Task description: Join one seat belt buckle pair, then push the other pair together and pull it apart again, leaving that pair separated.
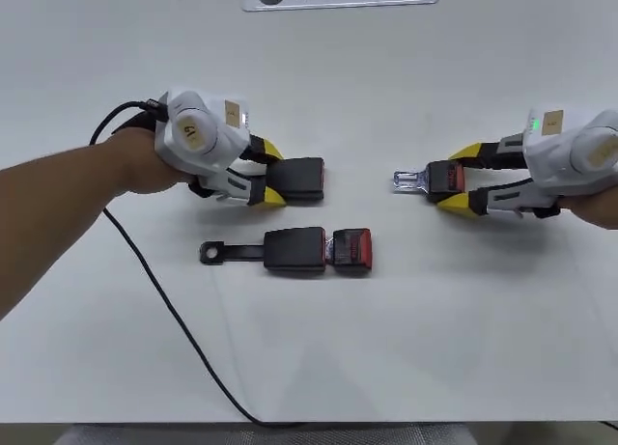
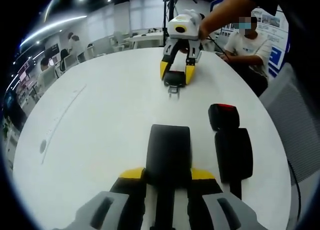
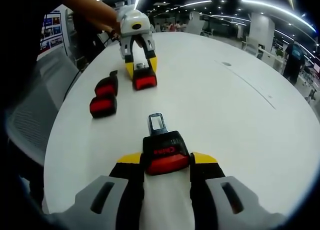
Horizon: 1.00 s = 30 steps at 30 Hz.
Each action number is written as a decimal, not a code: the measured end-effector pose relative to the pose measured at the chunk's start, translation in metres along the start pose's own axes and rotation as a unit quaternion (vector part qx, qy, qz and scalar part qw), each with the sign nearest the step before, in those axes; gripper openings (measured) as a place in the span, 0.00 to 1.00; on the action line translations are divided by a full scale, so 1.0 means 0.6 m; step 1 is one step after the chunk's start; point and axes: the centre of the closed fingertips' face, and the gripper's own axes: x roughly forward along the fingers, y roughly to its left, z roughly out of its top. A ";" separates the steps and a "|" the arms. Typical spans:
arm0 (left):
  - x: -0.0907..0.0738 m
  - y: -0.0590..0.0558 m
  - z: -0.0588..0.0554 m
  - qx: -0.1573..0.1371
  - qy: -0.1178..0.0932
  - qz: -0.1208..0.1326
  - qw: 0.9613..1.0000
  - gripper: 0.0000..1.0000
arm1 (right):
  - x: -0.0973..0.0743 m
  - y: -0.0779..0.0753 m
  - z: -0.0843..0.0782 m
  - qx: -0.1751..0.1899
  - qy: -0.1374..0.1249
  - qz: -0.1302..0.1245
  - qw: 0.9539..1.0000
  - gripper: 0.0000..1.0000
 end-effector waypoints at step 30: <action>-0.001 -0.008 0.002 -0.010 0.007 0.003 1.000 0.32 | 0.051 0.018 0.049 -0.009 -0.019 0.010 1.000 0.34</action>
